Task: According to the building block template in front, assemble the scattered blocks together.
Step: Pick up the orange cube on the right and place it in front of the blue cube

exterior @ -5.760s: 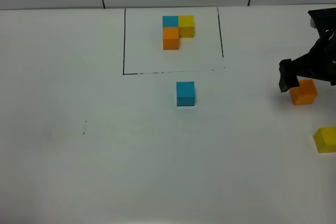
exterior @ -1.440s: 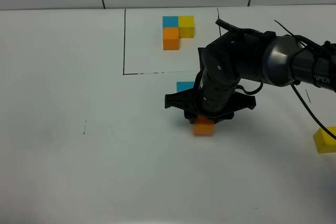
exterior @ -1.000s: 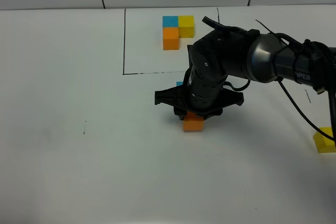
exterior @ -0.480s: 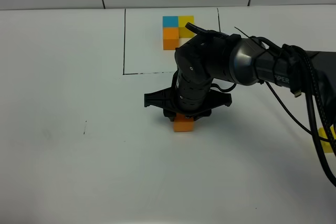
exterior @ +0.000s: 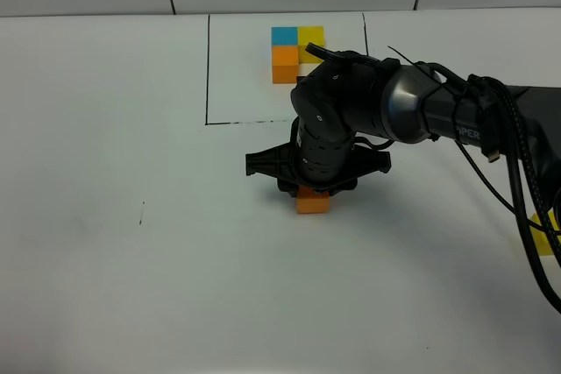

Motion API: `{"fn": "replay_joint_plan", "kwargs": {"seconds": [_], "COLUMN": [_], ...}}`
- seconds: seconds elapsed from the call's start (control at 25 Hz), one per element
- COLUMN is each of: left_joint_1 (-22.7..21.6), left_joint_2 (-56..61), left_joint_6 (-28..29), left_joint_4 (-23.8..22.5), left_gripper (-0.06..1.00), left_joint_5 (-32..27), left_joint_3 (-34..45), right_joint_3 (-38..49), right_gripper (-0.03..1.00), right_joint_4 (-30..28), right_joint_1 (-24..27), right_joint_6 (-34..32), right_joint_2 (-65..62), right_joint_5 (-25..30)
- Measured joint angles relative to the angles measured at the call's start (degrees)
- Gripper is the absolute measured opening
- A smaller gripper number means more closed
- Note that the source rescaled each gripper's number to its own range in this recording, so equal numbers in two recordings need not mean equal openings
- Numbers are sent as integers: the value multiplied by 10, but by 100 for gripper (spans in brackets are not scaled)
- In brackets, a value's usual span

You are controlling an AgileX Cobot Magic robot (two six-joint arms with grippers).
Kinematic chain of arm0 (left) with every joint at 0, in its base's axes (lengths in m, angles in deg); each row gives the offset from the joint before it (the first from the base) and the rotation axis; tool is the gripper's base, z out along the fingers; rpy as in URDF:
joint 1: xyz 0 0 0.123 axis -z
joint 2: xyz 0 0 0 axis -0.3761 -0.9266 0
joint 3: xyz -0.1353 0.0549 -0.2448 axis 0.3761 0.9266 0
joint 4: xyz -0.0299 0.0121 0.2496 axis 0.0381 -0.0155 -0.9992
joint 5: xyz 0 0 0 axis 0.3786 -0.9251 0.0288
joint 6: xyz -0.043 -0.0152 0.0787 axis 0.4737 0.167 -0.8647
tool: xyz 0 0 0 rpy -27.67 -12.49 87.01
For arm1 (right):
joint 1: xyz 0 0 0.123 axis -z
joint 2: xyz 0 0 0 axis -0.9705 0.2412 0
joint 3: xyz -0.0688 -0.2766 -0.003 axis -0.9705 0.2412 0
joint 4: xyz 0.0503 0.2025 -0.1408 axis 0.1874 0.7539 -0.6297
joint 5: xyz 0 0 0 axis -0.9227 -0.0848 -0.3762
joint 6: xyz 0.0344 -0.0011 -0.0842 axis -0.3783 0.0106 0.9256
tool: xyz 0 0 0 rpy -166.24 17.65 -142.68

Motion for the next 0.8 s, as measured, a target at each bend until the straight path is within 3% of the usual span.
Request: {"fn": "replay_joint_plan", "kwargs": {"seconds": [0.8], "left_joint_1": [0], "left_joint_2": [0], "left_joint_6": [0], "left_joint_4": [0], "left_gripper": [69], "left_joint_5": [0], "left_joint_3": [0], "right_joint_3": [-30], "right_gripper": [1], "right_joint_4": [-3], "right_joint_1": [1], "right_joint_6": [0], "right_joint_2": [29], "right_joint_5": [10]}}
